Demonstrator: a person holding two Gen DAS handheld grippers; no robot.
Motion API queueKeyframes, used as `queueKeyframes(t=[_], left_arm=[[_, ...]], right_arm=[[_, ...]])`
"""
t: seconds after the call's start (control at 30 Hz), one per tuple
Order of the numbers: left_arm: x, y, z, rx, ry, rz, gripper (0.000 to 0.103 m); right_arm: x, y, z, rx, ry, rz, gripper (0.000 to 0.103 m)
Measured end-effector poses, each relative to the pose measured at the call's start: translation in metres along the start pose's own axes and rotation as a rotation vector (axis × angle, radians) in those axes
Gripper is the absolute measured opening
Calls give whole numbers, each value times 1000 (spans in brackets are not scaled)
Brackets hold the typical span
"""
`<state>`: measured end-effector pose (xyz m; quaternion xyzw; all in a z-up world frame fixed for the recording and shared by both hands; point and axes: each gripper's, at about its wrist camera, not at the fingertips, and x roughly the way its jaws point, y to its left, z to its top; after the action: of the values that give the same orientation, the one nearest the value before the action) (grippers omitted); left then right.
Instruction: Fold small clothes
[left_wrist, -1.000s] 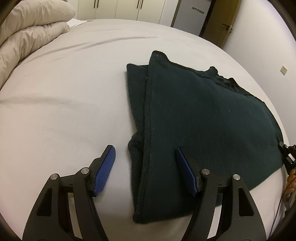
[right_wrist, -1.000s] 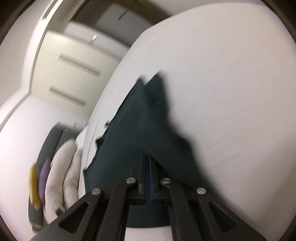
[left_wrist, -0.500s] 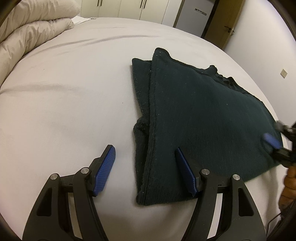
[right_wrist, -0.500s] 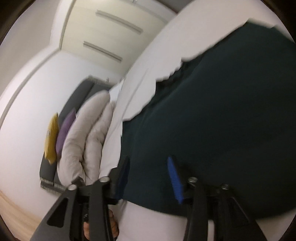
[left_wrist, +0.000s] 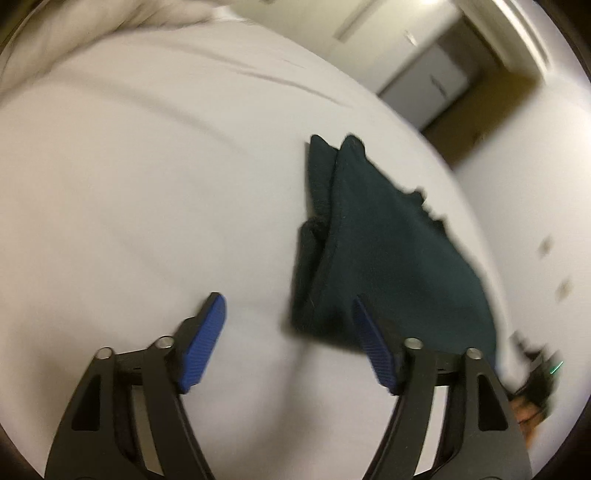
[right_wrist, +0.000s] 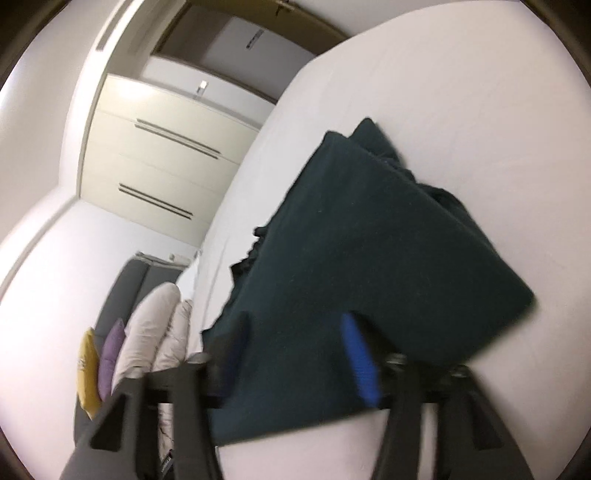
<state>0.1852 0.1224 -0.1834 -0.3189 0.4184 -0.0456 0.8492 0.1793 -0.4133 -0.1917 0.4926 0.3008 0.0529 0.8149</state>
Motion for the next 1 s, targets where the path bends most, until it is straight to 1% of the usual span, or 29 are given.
queueKeyframes(t=[0.03,0.1,0.13,0.2,0.27,0.3,0.37,0.57,0.63,0.7,0.77,0.8,0.83,0.9,0.93,1.0], left_arm=[[-5,3,-5,-57,1,-39,78],[-8,3,-15,-120,24,-84,83],[-8,1,-19,-140,35,-107,84],[-5,-2,-28,-210,44,-166,85],[0,-7,-32,-232,43,-169,89],[2,-10,-33,-233,29,-161,93],[7,-14,-32,-250,21,-153,94],[40,-21,-13,-372,61,-236,93],[47,-20,-5,-416,60,-250,93],[53,-17,1,-480,57,-289,91],[59,-13,5,-518,61,-317,78],[65,-10,5,-542,72,-335,64],[71,-6,7,-555,87,-348,47],[81,1,7,-571,108,-356,30],[84,4,7,-574,108,-361,24],[87,4,8,-552,99,-357,21]], right_arm=[[-3,4,-4,-3,7,21,62],[-5,11,-11,-14,20,44,62],[-4,17,-15,-19,29,64,62],[13,33,-24,-24,44,94,62],[18,41,-29,-30,61,114,62],[17,43,-30,-30,69,121,62],[20,47,-34,-30,80,130,62],[28,61,-38,-47,108,153,62],[33,69,-39,-57,118,162,62],[43,79,-40,-77,130,165,62],[50,88,-40,-97,142,166,62],[57,93,-40,-108,152,165,62],[63,98,-40,-118,161,163,62],[74,108,-42,-146,182,158,62],[83,115,-43,-166,199,158,62],[103,126,-46,-200,248,156,62]])
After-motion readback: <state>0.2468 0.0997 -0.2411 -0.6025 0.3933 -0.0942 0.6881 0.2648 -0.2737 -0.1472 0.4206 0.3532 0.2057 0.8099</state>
